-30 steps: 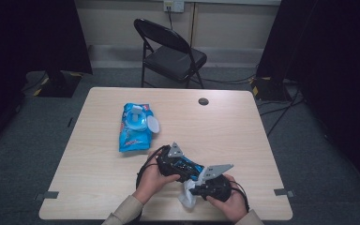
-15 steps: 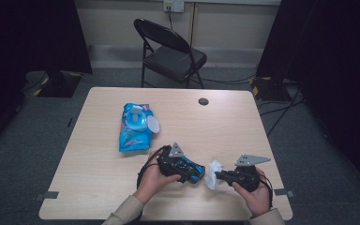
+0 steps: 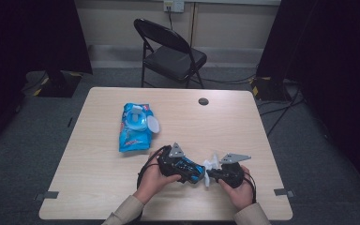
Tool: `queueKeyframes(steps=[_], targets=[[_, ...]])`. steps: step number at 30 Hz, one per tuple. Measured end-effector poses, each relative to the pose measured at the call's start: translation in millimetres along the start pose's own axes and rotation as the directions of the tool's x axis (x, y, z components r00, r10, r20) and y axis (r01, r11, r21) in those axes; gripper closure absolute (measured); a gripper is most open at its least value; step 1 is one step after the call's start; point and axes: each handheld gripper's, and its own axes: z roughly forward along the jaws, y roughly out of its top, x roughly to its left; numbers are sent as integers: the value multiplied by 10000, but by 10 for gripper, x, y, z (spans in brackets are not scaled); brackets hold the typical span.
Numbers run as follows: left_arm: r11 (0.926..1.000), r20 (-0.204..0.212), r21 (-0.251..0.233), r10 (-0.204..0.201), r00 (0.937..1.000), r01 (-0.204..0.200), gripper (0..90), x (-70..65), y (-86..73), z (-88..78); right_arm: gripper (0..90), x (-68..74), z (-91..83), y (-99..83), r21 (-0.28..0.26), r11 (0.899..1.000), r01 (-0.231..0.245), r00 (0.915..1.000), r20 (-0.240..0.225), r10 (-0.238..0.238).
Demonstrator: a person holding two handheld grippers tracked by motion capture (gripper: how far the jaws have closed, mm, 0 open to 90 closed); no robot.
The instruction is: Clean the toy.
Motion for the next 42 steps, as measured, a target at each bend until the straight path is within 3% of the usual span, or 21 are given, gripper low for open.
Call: queueKeyframes(steps=[19,42], targets=[[10000,-26,40,-13,10000,13,101,-8,10,11,876,60,38,-41,393,9979,507,9979,-429,-491],[10000,-63,-32,-4,10000,4,101,-16,-2,8,877,244,-6,-78,813,9897,1182,9886,-1027,-1097]])
